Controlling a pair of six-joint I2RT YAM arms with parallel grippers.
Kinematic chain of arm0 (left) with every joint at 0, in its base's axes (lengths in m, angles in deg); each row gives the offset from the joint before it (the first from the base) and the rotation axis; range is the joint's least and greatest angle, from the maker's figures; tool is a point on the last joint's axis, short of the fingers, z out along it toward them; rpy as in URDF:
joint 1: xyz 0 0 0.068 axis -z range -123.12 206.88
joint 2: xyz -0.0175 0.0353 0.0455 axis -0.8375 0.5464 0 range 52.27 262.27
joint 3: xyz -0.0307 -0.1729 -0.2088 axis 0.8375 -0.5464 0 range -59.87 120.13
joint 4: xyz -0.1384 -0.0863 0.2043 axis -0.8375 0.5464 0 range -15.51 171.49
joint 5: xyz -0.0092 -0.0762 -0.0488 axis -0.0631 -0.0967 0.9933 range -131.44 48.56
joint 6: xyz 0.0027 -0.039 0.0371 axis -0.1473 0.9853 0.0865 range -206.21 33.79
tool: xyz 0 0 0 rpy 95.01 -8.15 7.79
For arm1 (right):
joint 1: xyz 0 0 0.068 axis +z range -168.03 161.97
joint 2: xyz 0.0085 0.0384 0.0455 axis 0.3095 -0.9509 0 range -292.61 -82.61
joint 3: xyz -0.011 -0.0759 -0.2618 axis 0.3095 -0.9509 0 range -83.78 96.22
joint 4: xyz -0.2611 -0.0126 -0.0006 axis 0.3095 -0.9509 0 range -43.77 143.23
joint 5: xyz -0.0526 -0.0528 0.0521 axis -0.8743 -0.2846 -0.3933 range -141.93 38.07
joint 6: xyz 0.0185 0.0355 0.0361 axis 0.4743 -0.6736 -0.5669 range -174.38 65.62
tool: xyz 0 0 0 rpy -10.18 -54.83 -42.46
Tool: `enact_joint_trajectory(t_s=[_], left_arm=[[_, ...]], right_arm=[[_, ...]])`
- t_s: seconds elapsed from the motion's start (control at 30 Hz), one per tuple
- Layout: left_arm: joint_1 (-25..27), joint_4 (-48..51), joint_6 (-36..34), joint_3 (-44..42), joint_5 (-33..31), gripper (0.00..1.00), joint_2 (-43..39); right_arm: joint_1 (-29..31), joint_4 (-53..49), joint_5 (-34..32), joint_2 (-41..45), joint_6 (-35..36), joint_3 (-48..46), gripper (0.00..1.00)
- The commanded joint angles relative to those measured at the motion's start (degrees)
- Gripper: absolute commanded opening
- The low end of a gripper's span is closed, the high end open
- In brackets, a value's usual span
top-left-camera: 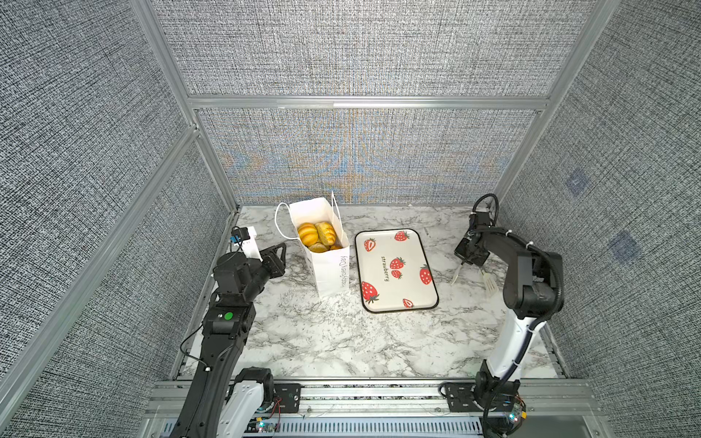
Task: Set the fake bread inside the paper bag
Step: 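Carry the tongs with the right gripper off the tray onto the table, then lower the tongs and open the right gripper while the left releases the bag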
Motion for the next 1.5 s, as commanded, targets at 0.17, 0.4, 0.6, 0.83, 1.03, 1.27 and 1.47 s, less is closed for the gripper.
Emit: enact_joint_trajectory(t_s=[0.17,0.4,0.6,0.83,1.03,1.27,1.47], left_arm=[[-0.03,-1.12,0.27,-3.16,-1.41,0.37,-0.09],[0.01,-1.54,0.00,-3.14,-2.25,0.37,0.75],[-0.07,-1.68,-0.08,-3.47,-3.29,0.39,1.02],[-0.12,-2.43,0.27,-4.74,-5.55,0.42,0.93],[-0.21,-3.41,0.58,-6.02,-7.62,0.46,1.61],[-0.39,-5.94,2.13,-8.78,-8.22,0.49,3.80],[-0.41,-6.96,2.21,-9.86,-7.60,0.49,4.36]], right_arm=[[-0.17,1.12,2.45,0.14,1.11,-3.65,0.23],[-0.16,1.77,2.76,3.44,1.38,-6.00,0.52],[-0.14,2.23,3.11,8.45,1.20,-9.17,0.64],[0.38,3.02,2.68,18.38,2.87,-12.77,0.68],[1.21,2.88,-1.16,27.57,4.87,-15.06,0.70],[1.38,5.34,-6.38,33.71,7.27,-18.78,0.70],[-0.68,2.96,-9.15,29.64,6.20,-16.90,0.70]])
